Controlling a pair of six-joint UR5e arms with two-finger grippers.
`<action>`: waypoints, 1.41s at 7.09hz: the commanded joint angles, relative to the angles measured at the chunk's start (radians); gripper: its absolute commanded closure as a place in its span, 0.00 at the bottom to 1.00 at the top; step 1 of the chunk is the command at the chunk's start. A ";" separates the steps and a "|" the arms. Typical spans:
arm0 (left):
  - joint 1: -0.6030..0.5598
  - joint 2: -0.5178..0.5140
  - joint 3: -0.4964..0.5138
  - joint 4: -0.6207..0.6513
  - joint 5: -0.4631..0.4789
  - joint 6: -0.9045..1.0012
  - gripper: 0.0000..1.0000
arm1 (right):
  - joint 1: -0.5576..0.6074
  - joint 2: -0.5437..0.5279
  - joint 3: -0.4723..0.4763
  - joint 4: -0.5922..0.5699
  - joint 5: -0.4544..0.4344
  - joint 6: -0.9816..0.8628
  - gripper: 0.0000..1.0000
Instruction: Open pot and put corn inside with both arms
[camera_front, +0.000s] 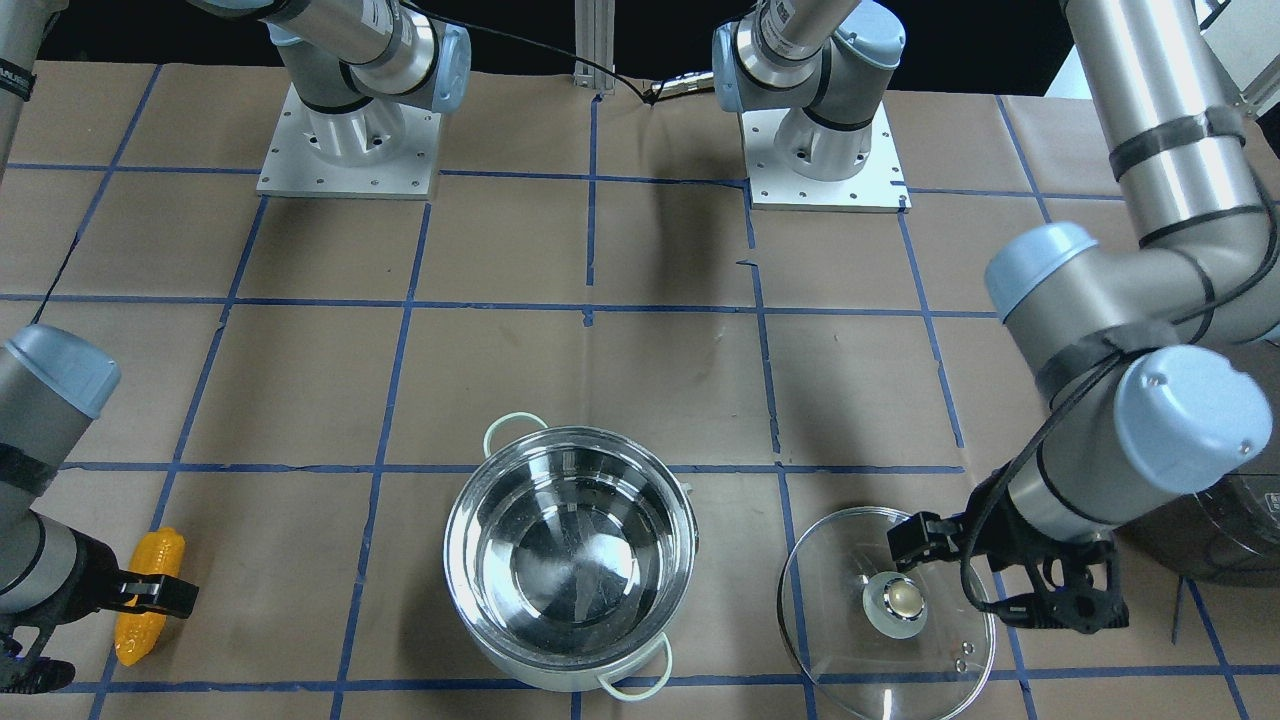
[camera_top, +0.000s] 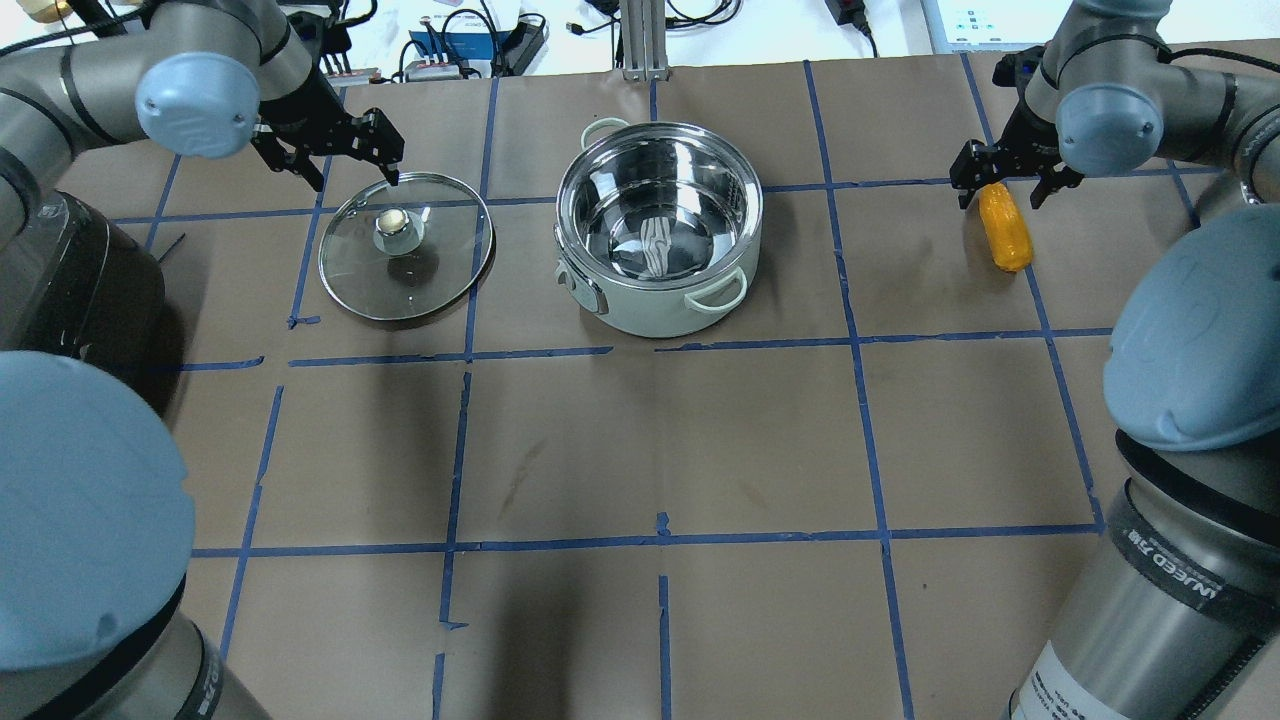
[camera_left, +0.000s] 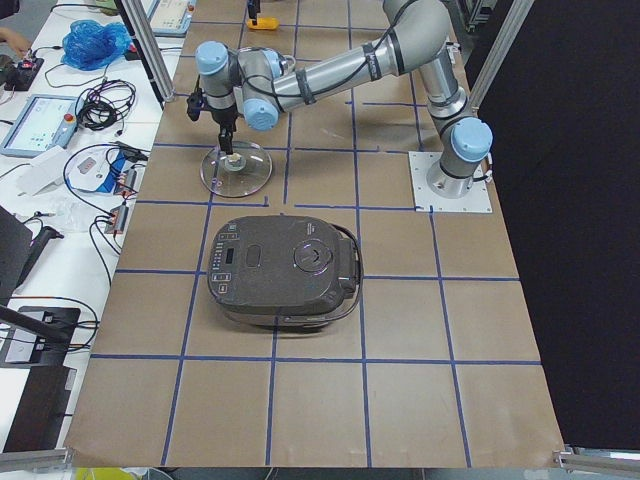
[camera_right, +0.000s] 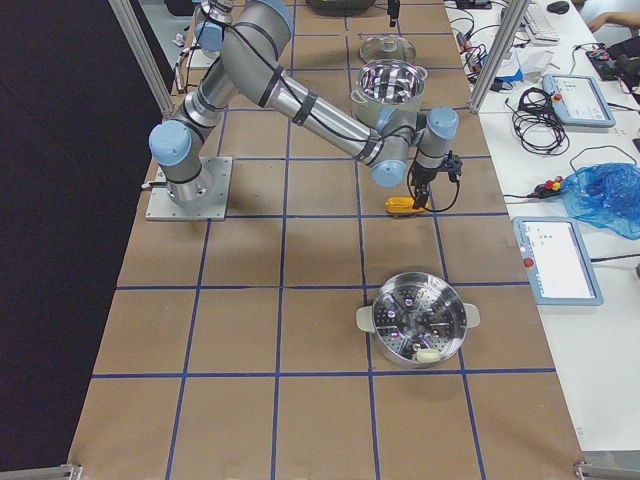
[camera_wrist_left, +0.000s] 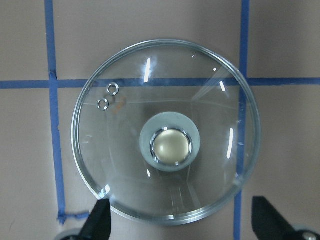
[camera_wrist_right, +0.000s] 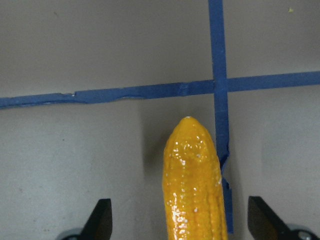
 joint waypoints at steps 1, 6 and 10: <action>-0.019 0.205 0.006 -0.223 0.011 -0.011 0.00 | -0.017 0.004 0.039 -0.037 0.002 -0.039 0.37; -0.116 0.326 -0.033 -0.382 0.036 0.001 0.00 | 0.020 -0.138 -0.083 0.195 -0.011 -0.040 0.91; -0.103 0.338 -0.045 -0.390 0.029 0.003 0.00 | 0.366 -0.193 -0.151 0.241 -0.012 0.147 0.91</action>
